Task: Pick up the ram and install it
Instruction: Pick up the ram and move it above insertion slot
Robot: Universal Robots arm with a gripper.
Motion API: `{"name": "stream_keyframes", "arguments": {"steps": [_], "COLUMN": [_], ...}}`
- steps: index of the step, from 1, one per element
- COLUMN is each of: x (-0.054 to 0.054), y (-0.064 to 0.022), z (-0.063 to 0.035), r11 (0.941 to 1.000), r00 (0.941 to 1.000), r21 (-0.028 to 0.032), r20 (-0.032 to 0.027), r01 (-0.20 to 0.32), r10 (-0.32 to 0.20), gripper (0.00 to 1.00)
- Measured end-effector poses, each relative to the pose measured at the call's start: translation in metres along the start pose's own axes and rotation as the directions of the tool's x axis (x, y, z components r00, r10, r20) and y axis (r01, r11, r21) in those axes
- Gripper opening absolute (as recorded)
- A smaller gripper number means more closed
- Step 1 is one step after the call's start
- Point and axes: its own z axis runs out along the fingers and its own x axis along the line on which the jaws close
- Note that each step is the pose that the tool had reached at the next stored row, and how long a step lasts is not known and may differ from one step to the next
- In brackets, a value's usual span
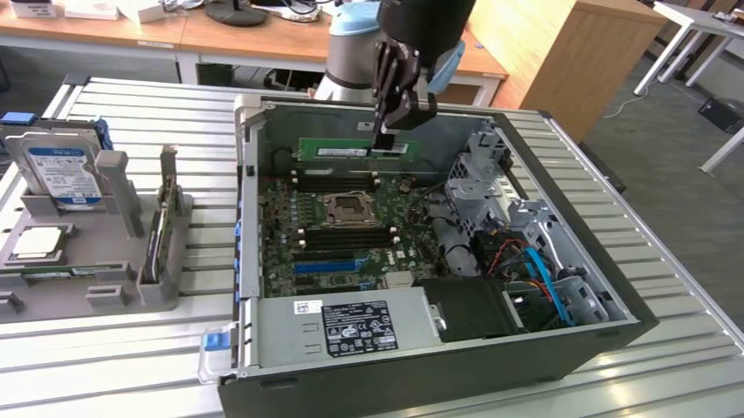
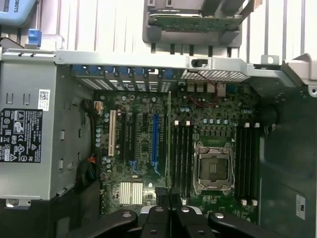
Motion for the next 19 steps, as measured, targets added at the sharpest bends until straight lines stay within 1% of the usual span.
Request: {"name": "stream_keyframes", "arguments": {"steps": [6,10,13,19], "x": [-0.018,-0.025,-0.028,-0.028], "y": [-0.0004,-0.0006,-0.0007,-0.0007], "z": [0.0019,0.0029,0.0032,0.0040], "r11": [1.0000,1.0000,1.0000,1.0000], "r00": [1.0000,1.0000,1.0000,1.0000], "r21": [0.0001,0.0001,0.0001,0.0002], "r20": [-0.0006,-0.0007,-0.0007,-0.0004], "r01": [-0.001,-0.001,-0.001,-0.001], "r10": [0.001,0.001,0.001,0.001], "gripper": [0.12,0.12,0.12,0.12]}}
